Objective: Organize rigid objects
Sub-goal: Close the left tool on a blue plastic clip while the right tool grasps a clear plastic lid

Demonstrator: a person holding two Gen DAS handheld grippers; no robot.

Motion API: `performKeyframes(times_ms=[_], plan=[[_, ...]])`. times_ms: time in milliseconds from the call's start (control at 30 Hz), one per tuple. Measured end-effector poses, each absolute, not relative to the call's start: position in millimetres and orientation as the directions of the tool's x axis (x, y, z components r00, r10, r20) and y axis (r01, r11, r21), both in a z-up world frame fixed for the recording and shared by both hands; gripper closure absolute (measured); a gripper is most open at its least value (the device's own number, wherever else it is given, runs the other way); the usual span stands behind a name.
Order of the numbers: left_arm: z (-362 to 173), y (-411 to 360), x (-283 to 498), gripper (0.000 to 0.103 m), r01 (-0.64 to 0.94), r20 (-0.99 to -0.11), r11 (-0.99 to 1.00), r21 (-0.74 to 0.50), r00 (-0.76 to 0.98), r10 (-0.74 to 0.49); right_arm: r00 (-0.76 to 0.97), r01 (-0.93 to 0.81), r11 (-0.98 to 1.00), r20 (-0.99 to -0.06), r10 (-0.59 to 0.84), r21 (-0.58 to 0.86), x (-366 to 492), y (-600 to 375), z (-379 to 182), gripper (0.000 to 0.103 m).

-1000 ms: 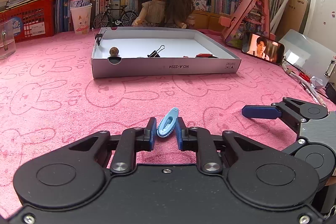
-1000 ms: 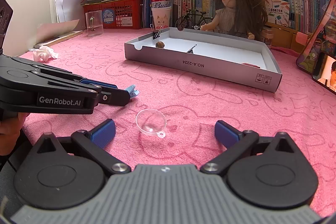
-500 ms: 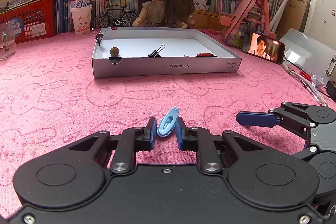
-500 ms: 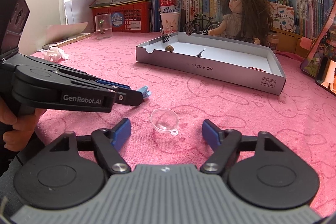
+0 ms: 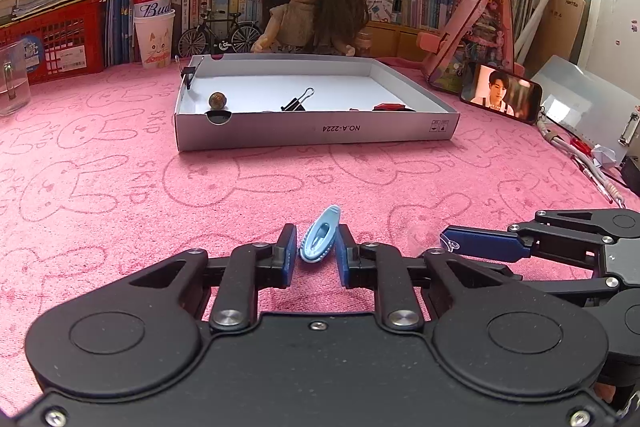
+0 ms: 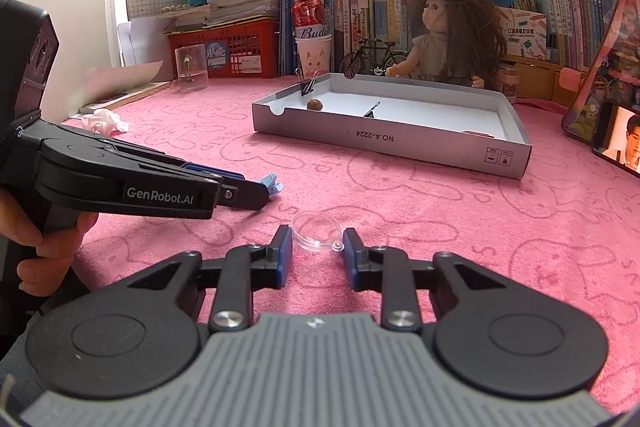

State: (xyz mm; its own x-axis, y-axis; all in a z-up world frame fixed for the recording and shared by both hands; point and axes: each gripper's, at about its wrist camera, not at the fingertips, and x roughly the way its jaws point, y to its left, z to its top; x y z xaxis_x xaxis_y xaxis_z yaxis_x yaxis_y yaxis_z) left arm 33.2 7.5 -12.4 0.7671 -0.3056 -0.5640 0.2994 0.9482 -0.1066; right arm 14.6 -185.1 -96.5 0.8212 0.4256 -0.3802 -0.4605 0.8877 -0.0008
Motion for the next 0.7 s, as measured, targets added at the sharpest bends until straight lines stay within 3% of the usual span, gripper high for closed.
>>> performKeyframes(times_ms=[400,500,700], plan=[[-14,-2,36,0.076,0.314,-0.560,0.948,-0.054,0.777,-0.289,0.835,-0.444,0.896,-0.361,0.414,0.000,16,-183,-94,0.071],[-15,-3,36,0.086,0.321,-0.553,0.946,-0.041,0.781,-0.289,0.840,-0.436,0.900,-0.359,0.408,0.003,17,-185,-94,0.071],[-14,-2,36,0.087,0.314,-0.551,0.948,-0.051,0.783,-0.289,0.849,-0.415,0.910,-0.357,0.389,0.003,19,-186,-94,0.071]])
